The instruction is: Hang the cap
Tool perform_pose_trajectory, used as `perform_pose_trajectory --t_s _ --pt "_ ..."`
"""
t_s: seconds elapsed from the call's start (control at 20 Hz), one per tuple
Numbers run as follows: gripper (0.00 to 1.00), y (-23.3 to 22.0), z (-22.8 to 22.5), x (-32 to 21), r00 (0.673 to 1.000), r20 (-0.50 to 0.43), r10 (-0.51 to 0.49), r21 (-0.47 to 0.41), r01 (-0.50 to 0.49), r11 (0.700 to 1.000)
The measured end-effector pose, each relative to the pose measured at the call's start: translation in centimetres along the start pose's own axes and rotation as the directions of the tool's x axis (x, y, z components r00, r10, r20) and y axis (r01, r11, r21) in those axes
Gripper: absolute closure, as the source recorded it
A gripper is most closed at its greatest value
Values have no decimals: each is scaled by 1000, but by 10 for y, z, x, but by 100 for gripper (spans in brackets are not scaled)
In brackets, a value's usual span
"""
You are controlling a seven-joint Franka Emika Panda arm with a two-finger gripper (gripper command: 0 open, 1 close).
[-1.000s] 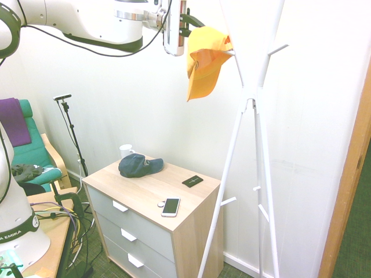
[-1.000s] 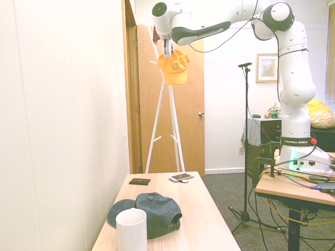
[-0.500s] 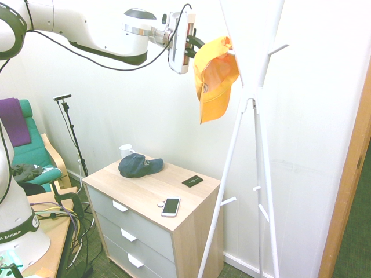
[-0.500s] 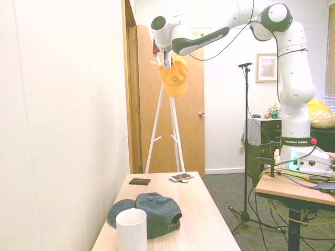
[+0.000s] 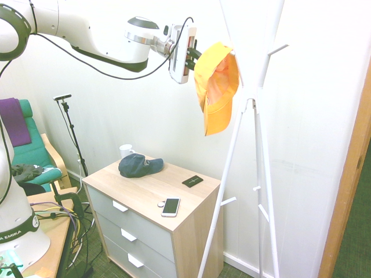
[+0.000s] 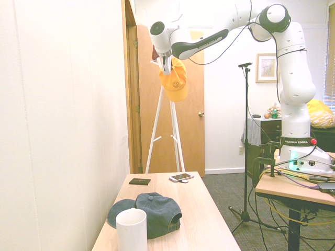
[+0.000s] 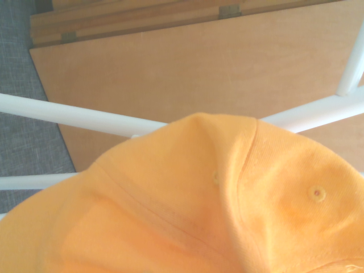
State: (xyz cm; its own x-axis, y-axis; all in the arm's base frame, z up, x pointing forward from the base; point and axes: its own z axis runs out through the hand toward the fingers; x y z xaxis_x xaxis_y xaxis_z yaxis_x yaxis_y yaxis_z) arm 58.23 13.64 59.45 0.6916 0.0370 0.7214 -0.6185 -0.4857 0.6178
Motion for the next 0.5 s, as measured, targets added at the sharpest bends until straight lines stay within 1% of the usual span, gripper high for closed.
perform_pose_trajectory --t_s 0.5 --pt "0 -1 4 1 1000 -4 13 10 -13 1000"
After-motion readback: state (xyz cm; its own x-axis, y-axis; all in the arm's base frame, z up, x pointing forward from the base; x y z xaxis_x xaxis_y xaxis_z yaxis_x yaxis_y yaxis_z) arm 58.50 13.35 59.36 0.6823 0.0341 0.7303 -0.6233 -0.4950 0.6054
